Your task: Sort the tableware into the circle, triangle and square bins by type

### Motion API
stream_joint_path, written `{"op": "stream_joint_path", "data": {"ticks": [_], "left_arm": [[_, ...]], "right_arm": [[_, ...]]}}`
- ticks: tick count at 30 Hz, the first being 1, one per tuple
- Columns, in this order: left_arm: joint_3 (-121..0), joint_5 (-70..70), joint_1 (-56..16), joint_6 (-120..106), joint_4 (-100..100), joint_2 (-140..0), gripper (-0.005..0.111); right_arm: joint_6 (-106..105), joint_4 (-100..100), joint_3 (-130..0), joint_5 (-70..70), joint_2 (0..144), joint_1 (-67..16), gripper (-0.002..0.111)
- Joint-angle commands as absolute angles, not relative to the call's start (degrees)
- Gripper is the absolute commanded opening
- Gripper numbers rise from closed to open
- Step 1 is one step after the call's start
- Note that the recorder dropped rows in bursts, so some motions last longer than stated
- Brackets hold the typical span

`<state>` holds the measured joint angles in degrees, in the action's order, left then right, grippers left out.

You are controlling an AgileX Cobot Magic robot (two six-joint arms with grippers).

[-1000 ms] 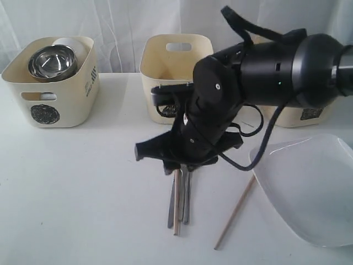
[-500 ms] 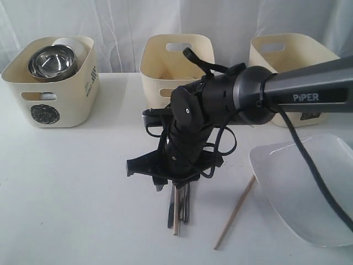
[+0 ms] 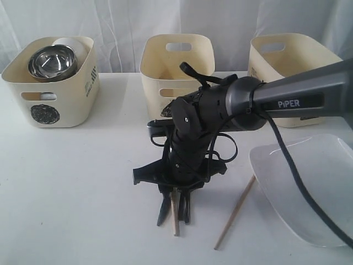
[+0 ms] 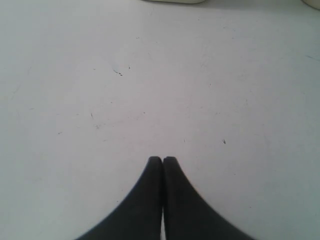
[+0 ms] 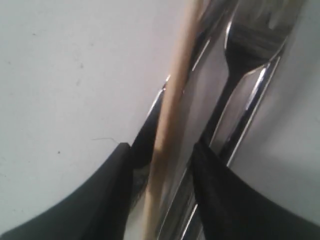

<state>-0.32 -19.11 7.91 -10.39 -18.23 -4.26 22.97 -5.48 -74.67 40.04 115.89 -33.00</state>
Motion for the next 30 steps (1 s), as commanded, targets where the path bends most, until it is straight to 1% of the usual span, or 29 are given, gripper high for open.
{"op": "stream_joint_path", "data": {"ticks": [1,3,6,9,13,17,23,26,30], "left_arm": [[0.0,-19.06,7.92,-10.56,-18.61,-4.02,0.0],[0.0,-19.06,7.92,-10.56,-18.61,-4.02,0.0],[0.0,-19.06,7.92,-10.56,-18.61,-4.02,0.0],[0.0,-19.06,7.92,-10.56,-18.61,-4.02,0.0],[0.0,-19.06,7.92,-10.56,-18.61,-4.02,0.0],[0.0,-19.06,7.92,-10.56,-18.61,-4.02,0.0],[0.0,-19.06,7.92,-10.56,-18.61,-4.02,0.0],[0.0,-19.06,7.92,-10.56,-18.61,-4.02,0.0],[0.0,-19.06,7.92,-10.56,-18.61,-4.02,0.0]], "right_arm": [[22.72,-5.12,-74.73,40.2,116.12,-32.5,0.038],[22.72,-5.12,-74.73,40.06,116.12,-32.5,0.031],[22.72,-5.12,-74.73,39.97,116.12,-32.5,0.014],[22.72,-5.12,-74.73,39.21,116.12,-32.5,0.001],[22.54,-5.95,-74.83,38.71,115.8,-32.5,0.0],[16.94,-10.47,-75.06,38.83,112.94,-32.5,0.0],[8.21,-13.67,-82.71,42.74,106.21,-32.18,0.0],[5.19,-14.82,-87.99,40.38,103.14,-30.34,0.0],[4.67,-17.17,-93.44,33.77,102.29,-25.13,0.0]]}}
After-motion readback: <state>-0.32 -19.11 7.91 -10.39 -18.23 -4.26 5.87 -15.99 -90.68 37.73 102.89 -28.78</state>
